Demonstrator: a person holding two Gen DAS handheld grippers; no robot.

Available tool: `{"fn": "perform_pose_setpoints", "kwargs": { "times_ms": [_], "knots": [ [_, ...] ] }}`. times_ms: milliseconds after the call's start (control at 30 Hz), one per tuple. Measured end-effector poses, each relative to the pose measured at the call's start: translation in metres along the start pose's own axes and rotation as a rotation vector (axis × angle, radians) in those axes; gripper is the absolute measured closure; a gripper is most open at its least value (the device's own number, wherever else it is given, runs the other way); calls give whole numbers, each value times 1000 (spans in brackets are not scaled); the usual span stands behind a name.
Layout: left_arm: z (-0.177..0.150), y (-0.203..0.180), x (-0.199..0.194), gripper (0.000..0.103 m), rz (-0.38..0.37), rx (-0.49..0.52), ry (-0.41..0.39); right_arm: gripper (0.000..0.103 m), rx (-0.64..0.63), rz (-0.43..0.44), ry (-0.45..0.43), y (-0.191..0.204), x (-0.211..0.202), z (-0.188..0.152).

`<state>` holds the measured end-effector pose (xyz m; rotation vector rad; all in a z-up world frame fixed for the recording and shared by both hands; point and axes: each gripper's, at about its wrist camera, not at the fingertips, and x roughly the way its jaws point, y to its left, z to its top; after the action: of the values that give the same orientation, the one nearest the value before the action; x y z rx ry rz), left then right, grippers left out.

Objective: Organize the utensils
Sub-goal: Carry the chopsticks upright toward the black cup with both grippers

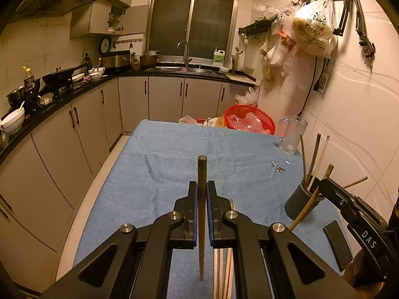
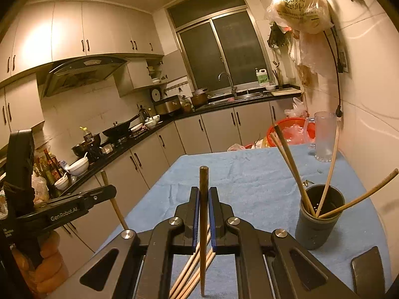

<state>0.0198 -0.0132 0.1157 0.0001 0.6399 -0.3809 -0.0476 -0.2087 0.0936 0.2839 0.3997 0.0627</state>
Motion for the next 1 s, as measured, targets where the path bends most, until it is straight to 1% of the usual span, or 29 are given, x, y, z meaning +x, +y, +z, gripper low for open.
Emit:
{"fn": "perform_pose_setpoints", "kwargs": {
  "times_ms": [667,1000],
  "knots": [
    [-1,0,-3,96,14,4,-5,96,-12,9,-2,4,-3,1],
    [1,-4,-12,96,25,29,-20,96,-12,18,-11,6,-10,3]
  ]
}}
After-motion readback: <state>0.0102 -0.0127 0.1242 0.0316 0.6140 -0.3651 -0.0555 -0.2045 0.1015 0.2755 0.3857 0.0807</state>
